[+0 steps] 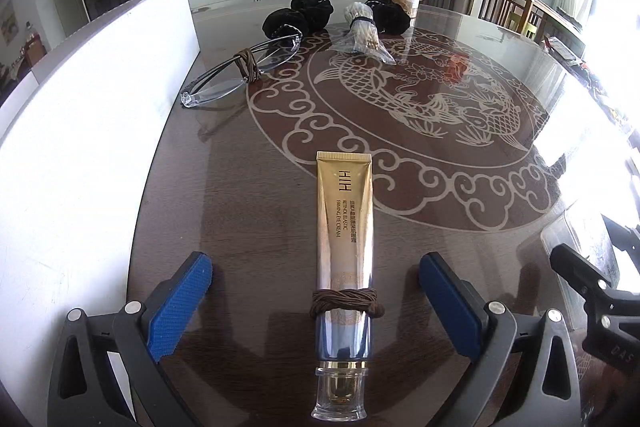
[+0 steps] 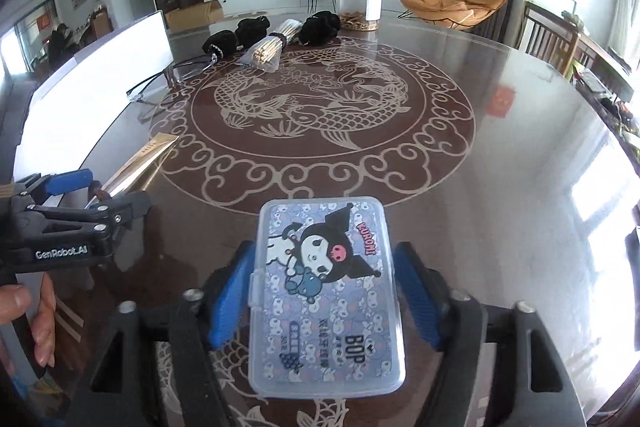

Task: Organize objects
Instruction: 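Lift the gold tube and cartoon-print box off the table with both grippers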

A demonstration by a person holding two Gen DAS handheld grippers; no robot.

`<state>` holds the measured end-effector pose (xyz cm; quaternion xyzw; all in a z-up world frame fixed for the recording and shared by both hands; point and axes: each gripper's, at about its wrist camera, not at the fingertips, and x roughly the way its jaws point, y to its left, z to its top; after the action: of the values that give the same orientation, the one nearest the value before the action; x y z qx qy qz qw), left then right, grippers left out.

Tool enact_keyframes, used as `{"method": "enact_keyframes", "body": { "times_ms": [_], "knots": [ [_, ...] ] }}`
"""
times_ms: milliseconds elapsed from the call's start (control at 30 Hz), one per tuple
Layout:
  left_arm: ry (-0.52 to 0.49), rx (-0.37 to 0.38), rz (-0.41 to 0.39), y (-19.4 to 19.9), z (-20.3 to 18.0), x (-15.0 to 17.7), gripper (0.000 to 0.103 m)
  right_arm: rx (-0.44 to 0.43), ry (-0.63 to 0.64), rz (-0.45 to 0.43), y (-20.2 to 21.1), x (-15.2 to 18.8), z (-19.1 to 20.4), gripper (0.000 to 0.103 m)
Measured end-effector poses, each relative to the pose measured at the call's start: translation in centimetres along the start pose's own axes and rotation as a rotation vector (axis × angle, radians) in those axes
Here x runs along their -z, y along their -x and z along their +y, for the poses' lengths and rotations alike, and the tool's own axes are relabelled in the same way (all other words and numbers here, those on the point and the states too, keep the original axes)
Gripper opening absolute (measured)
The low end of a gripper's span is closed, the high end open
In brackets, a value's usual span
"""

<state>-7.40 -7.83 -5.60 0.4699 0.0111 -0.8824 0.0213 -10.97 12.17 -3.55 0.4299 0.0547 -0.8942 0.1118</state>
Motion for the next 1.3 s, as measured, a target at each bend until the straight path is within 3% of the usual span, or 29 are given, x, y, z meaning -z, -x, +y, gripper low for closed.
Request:
{"method": "enact_keyframes", "body": {
  "times_ms": [167, 400, 900, 1167, 1200, 1233, 1267, 1300],
  "knots": [
    [0.0, 0.0, 0.0, 0.0, 0.0, 0.0, 0.103, -0.032, -0.056, 0.002, -0.7, 0.0, -1.0, 0.088],
    [-0.001, 0.0, 0.0, 0.0, 0.0, 0.0, 0.103, 0.032, 0.017, 0.031, -1.5, -0.1, 0.7, 0.102],
    [-0.003, 0.002, 0.004, 0.0, 0.0, -0.1, 0.103, 0.018, -0.003, 0.041, -1.7, 0.0, 0.1, 0.103],
    [-0.09, 0.054, 0.091, 0.1, -0.5, -0.2, 0.103, 0.018, -0.003, 0.041, -1.7, 0.0, 0.1, 0.103],
    [-0.101, 0.061, 0.096, 0.2, -0.6, -0.2, 0.099, 0.018, -0.003, 0.041, -1.7, 0.0, 0.1, 0.103],
    [-0.109, 0.066, 0.073, 0.5, -0.7, -0.1, 0.088, 0.018, -0.003, 0.041, -1.7, 0.0, 0.1, 0.103],
    [-0.118, 0.072, 0.041, 1.1, -0.8, 0.0, 0.051, 0.018, -0.003, 0.041, -1.7, -0.1, 0.1, 0.103],
    [-0.134, 0.079, 0.02, 1.6, -1.1, 0.1, 0.028, 0.018, -0.004, 0.041, -1.7, -0.1, 0.1, 0.103]
  ]
}}
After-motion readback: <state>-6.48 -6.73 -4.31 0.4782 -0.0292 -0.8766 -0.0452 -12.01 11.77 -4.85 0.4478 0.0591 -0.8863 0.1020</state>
